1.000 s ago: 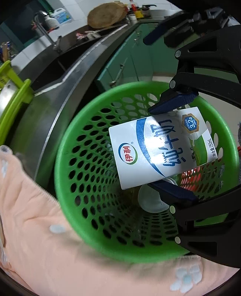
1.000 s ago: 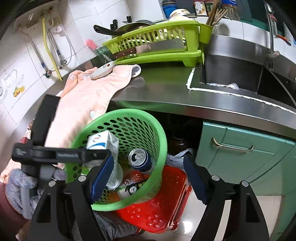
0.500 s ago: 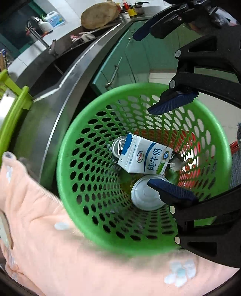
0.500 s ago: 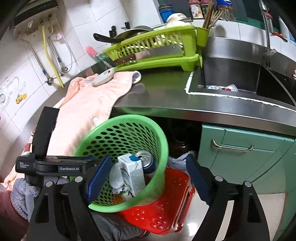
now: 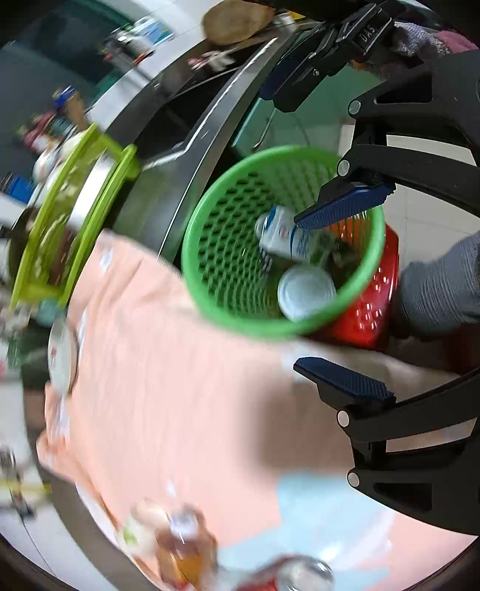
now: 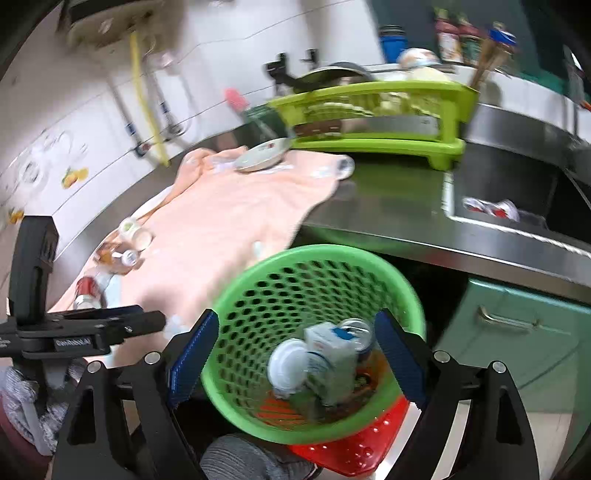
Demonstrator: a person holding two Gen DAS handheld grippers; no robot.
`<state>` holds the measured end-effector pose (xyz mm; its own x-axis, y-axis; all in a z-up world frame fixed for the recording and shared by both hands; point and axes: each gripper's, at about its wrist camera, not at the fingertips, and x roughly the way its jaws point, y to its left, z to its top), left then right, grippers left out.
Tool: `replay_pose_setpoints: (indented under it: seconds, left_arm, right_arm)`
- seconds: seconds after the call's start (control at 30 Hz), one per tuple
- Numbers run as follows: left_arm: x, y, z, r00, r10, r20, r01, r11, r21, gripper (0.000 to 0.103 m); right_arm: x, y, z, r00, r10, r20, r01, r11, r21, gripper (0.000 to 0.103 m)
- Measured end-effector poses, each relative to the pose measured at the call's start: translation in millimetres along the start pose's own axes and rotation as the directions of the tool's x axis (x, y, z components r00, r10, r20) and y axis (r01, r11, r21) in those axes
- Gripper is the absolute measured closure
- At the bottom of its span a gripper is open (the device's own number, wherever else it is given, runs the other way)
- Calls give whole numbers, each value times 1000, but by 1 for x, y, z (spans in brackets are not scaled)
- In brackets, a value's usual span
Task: Collect trash
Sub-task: 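Move both tools back over the remaining trash on the towel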
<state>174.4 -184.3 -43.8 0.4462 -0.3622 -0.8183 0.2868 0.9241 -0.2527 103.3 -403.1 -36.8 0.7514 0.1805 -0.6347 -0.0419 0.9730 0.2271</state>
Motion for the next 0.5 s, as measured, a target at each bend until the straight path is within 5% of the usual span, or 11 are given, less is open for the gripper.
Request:
replay_pose_setpoints:
  seconds: [0.2,0.5]
  left_arm:
    - [-46,74,-5,982,170,79,-156,976,-153,32]
    - [-103,197,1,930,350,112,-272,861,-429,32]
  right_arm:
    - [21,55,12,997,74,-23,-76,994,-75,18]
    - [58,129,26,982,174,-77,-185,967,-176,16]
